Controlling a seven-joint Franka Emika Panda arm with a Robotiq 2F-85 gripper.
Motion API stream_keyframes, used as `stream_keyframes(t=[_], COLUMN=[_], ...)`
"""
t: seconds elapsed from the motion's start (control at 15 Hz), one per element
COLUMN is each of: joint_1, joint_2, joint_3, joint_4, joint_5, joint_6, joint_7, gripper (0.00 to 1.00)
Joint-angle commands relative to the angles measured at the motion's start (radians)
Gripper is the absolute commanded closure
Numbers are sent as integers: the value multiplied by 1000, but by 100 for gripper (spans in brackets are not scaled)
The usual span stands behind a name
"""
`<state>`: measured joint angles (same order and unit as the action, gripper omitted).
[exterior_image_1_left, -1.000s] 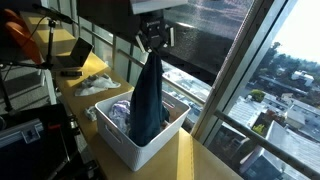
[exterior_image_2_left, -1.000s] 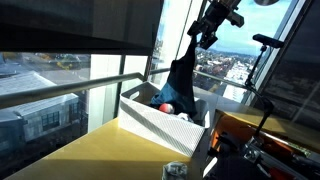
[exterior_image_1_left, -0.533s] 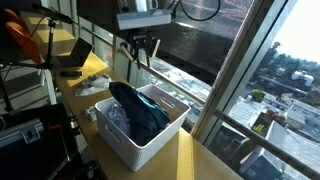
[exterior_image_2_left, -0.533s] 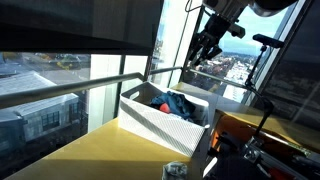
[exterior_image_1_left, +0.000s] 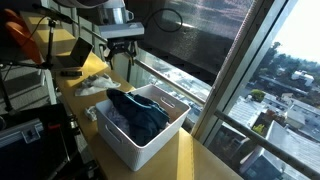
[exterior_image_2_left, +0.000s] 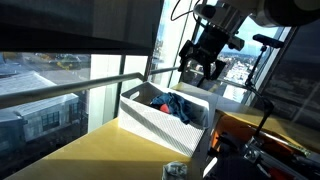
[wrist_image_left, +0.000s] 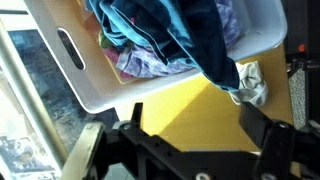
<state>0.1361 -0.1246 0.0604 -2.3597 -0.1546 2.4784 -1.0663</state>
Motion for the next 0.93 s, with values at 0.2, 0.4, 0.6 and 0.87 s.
stream_keyframes(t=[0.2, 0.4, 0.6, 0.87], joint_1=[81, 98, 106, 108], joint_2=[197, 294, 378, 479], joint_3=[117, 154, 161, 138], joint_4=[-69, -64, -47, -1], joint_5=[-10, -41, -97, -204], joint_6=[143, 175, 188, 190], joint_7=[125, 186, 239, 308], gripper=[0, 0, 0, 0])
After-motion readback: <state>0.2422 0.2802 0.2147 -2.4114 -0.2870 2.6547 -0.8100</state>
